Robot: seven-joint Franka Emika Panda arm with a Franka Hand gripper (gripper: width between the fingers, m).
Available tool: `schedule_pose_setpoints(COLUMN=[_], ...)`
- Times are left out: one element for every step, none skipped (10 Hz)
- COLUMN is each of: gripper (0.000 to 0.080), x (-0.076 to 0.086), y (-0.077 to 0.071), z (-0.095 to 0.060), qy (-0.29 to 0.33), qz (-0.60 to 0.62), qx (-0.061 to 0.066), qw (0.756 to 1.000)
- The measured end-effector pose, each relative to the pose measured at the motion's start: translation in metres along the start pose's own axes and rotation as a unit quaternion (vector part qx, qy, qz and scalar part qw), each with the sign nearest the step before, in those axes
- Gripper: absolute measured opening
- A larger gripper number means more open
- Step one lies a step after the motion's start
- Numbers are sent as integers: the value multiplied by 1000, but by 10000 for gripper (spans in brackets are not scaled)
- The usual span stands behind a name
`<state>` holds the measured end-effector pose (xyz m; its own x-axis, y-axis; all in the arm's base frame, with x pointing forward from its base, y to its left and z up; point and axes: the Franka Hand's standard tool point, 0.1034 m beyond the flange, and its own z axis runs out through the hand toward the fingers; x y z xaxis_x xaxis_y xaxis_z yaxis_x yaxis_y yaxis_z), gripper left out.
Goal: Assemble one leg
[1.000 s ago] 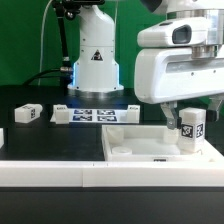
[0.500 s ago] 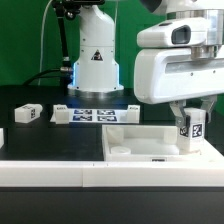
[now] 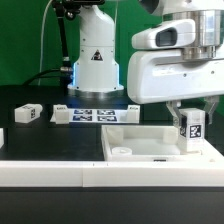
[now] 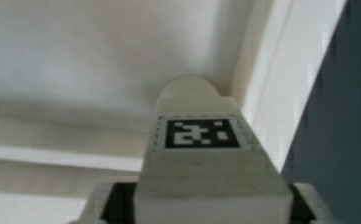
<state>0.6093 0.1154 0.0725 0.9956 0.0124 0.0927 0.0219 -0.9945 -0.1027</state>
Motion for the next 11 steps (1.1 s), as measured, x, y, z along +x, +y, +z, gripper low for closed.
schedule_pose_setpoints(gripper=[289, 290, 290, 290, 290, 290, 291, 291, 291, 291, 291], x=[0, 0, 0, 0, 0, 0, 0, 0, 1, 2, 1], y=[0, 1, 0, 1, 1, 1, 2, 3, 7, 9, 7], z=[0, 1, 1, 2, 2, 2, 2, 2, 1, 1, 1], qy=[9, 18, 23, 25, 27, 28, 30, 27, 26, 25, 24], qz=[54, 113, 172, 230, 286, 344, 386, 412, 438, 452, 460], qx=[5, 8, 9, 9, 8, 6, 3, 6, 12, 16, 17], qw=[998, 993, 985, 973, 958, 939, 922, 911, 899, 891, 887])
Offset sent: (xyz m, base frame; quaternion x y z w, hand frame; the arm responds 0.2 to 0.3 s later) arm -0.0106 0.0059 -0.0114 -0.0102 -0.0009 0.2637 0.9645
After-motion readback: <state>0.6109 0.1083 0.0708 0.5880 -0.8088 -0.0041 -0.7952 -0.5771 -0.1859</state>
